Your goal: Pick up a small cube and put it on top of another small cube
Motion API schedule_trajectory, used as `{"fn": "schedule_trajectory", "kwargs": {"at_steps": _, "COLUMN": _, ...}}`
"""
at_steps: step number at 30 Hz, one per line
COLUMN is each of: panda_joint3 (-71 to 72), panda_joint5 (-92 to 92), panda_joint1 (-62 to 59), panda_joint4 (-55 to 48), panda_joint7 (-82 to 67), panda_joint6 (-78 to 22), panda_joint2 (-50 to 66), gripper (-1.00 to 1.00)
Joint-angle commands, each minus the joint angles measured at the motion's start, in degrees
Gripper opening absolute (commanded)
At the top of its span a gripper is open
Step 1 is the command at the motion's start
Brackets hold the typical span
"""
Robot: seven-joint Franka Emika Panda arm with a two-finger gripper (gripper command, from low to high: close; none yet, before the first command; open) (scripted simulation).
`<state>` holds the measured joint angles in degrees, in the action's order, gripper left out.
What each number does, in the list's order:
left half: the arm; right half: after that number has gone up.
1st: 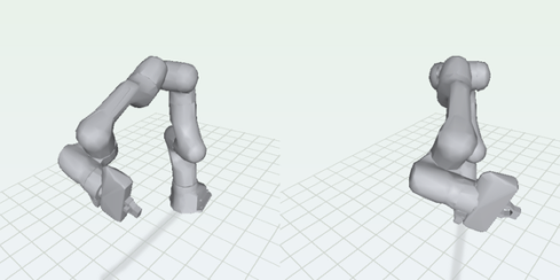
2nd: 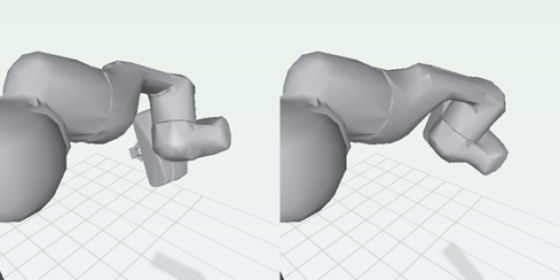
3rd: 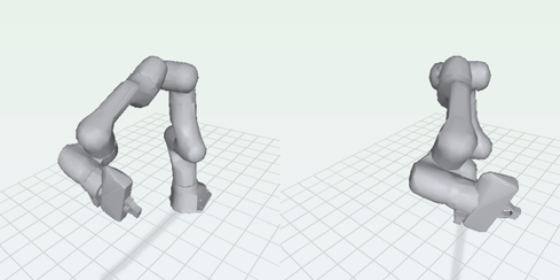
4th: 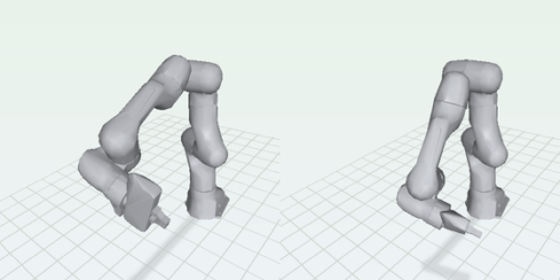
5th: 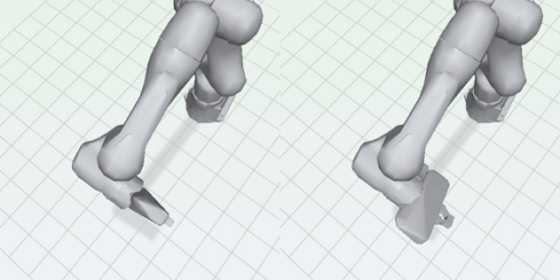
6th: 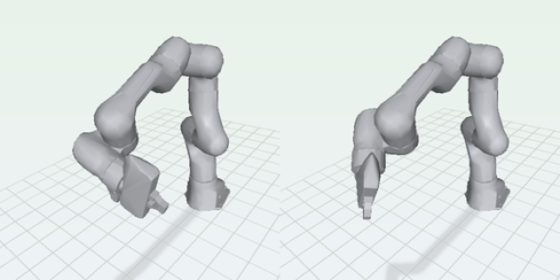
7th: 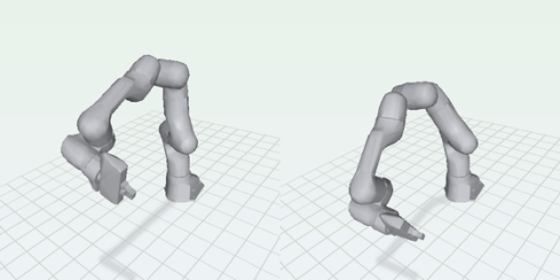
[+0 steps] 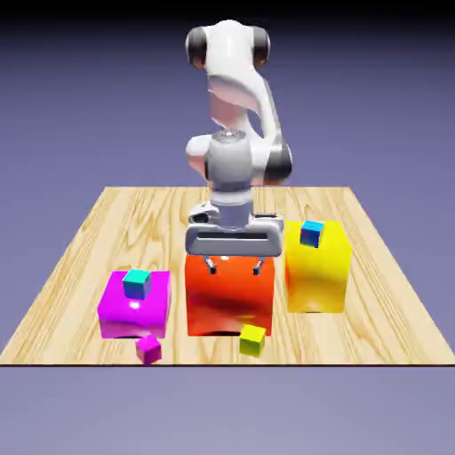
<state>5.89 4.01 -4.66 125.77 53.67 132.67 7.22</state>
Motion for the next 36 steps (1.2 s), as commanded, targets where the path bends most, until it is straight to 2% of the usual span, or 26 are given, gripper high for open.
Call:
{"fn": "schedule_trajectory", "kwargs": {"at_steps": 1, "panda_joint3": 0.3, "panda_joint5": 0.2, "panda_joint1": -0.3, "panda_joint4": -1.8, "panda_joint7": 0.6, "panda_joint6": -2.2, "panda_joint2": 2.1, "gripper": 0.0}}
{"fn": "schedule_trajectory", "kwargs": {"at_steps": 17, "panda_joint3": 5.2, "panda_joint5": 3.5, "panda_joint1": -4.7, "panda_joint4": -31.2, "panda_joint7": 9.9, "panda_joint6": -36.6, "panda_joint2": 35.3, "gripper": 0.0}}
{"fn": "schedule_trajectory", "kwargs": {"at_steps": 21, "panda_joint3": 5.3, "panda_joint5": 3.9, "panda_joint1": -4.0, "panda_joint4": -24.6, "panda_joint7": 9.4, "panda_joint6": -28.1, "panda_joint2": 37.6, "gripper": 0.0}}
{"fn": "schedule_trajectory", "kwargs": {"at_steps": 22, "panda_joint3": 5.3, "panda_joint5": 3.9, "panda_joint1": -4.0, "panda_joint4": -24.6, "panda_joint7": 9.4, "panda_joint6": -28.1, "panda_joint2": 37.6, "gripper": -1.0}}
{"fn": "schedule_trajectory", "kwargs": {"at_steps": 27, "panda_joint3": 5.8, "panda_joint5": 3.3, "panda_joint1": -4.4, "panda_joint4": -31.2, "panda_joint7": 9.6, "panda_joint6": -37.6, "panda_joint2": 34.8, "gripper": -1.0}}
{"fn": "schedule_trajectory", "kwargs": {"at_steps": 36, "panda_joint3": 16.8, "panda_joint5": -3.2, "panda_joint1": 3.5, "panda_joint4": -24.4, "panda_joint7": 0.0, "panda_joint6": -51.4, "panda_joint2": 16.1, "gripper": -1.0}}
